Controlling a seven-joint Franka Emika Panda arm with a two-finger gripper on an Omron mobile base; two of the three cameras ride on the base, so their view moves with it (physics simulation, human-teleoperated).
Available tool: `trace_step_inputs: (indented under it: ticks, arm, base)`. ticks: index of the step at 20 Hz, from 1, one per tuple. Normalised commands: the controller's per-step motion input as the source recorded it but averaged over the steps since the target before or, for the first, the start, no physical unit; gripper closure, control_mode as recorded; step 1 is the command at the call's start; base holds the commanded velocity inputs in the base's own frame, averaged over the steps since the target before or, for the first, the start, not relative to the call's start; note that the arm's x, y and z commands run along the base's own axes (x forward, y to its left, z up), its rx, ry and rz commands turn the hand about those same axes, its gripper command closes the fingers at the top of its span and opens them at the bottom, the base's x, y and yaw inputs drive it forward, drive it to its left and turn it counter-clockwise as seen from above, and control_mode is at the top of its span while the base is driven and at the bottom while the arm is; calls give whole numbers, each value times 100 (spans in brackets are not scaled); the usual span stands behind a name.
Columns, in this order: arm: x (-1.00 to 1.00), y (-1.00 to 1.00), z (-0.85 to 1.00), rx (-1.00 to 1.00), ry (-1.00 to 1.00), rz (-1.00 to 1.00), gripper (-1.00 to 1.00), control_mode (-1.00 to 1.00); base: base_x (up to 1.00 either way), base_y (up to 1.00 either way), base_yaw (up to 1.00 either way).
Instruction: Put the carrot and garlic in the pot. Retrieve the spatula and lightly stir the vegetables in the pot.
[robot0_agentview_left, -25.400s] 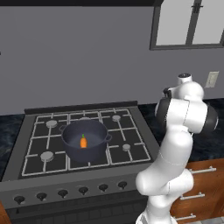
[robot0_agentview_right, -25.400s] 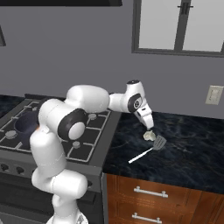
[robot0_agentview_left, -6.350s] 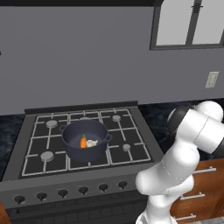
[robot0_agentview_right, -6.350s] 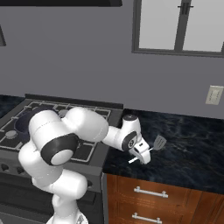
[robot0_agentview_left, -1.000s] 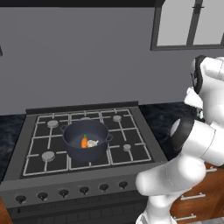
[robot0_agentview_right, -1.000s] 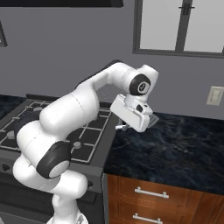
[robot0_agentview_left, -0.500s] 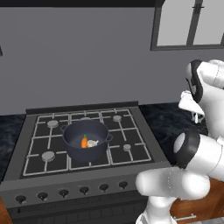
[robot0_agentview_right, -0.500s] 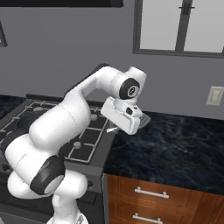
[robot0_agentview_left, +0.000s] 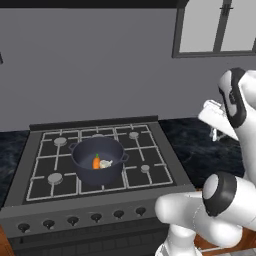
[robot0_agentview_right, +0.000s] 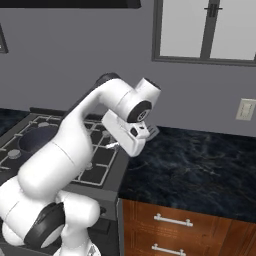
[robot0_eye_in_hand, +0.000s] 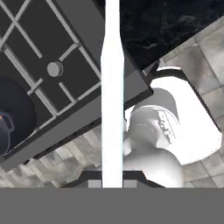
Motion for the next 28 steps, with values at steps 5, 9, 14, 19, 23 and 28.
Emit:
trace_step_inputs:
  ticks: [5,9,14,19,23,28]
  arm:
    - [-1,26,61,35,12,0,100,-100]
    - [-16,17,53,37,22,7,100,-100]
    - [-34,25,7,20,10,8,100,-100]
    - [-33,38,0,21,0,-1,100,-100]
    - [-26,41,2,25,-4,-8,100,-100]
    - [-6,45,23,24,2,-14,100,-100]
  base:
    - [0,0,0]
    - [0,0,0]
    - [0,0,0]
    - [0,0,0]
    - [0,0,0]
    - [0,0,0]
